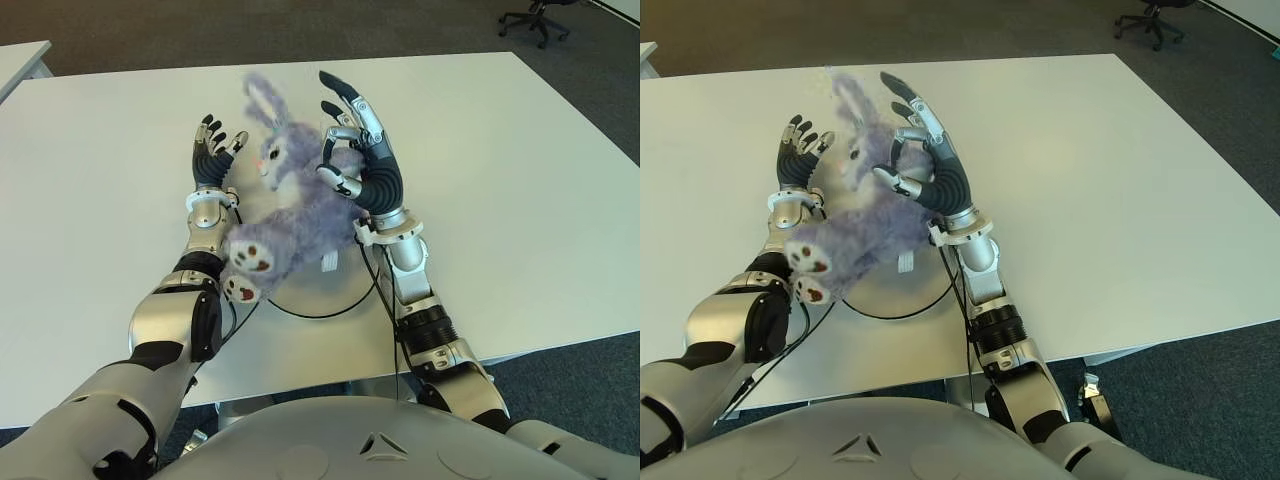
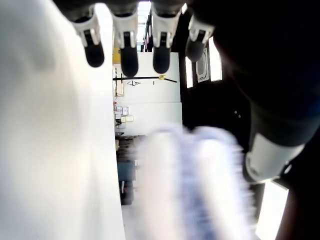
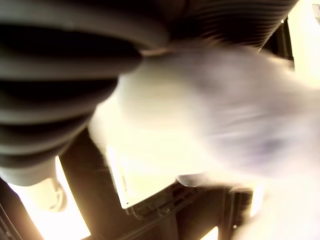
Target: Put the doll into the plate.
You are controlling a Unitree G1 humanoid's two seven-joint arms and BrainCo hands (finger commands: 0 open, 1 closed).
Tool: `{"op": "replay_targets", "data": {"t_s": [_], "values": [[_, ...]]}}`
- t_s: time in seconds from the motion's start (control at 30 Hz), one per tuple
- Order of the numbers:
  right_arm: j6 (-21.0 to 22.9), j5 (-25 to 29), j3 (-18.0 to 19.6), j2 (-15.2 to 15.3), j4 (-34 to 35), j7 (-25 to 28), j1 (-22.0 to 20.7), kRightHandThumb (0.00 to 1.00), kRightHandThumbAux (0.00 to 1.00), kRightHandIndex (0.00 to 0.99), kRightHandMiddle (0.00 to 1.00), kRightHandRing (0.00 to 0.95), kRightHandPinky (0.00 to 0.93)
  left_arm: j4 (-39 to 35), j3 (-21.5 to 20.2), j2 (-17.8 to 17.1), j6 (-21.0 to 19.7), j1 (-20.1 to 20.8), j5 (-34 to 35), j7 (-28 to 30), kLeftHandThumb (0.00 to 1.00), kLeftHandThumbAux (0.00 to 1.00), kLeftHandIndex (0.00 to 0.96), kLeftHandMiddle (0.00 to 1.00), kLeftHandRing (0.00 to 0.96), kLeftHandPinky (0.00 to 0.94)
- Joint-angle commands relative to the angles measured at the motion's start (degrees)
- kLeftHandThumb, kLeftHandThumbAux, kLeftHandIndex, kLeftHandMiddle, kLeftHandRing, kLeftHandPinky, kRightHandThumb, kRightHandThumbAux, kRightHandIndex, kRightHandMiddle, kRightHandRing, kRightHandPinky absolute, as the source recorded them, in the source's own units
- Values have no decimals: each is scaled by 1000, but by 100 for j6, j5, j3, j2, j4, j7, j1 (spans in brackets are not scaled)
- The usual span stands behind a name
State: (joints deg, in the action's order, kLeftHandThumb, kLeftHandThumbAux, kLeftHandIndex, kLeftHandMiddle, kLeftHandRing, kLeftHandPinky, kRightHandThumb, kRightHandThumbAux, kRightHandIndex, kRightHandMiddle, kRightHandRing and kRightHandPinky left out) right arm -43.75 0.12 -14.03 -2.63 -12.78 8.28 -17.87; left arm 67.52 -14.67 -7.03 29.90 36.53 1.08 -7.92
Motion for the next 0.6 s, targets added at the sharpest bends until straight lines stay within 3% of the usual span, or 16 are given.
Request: {"op": "replay_targets", "data": {"t_s": [0.03, 0.6], "values": [[213, 165, -57, -28, -229, 125, 687, 290, 529, 63, 69, 56, 77, 861, 96, 540, -807, -1471, -56, -8, 121, 671, 16, 121, 121, 100], [176, -21, -21, -18, -254, 16, 720, 261, 496, 38, 46, 37, 73, 872, 82, 546, -858, -1464, -43, -22, 131, 672, 8, 120, 121, 101]]}}
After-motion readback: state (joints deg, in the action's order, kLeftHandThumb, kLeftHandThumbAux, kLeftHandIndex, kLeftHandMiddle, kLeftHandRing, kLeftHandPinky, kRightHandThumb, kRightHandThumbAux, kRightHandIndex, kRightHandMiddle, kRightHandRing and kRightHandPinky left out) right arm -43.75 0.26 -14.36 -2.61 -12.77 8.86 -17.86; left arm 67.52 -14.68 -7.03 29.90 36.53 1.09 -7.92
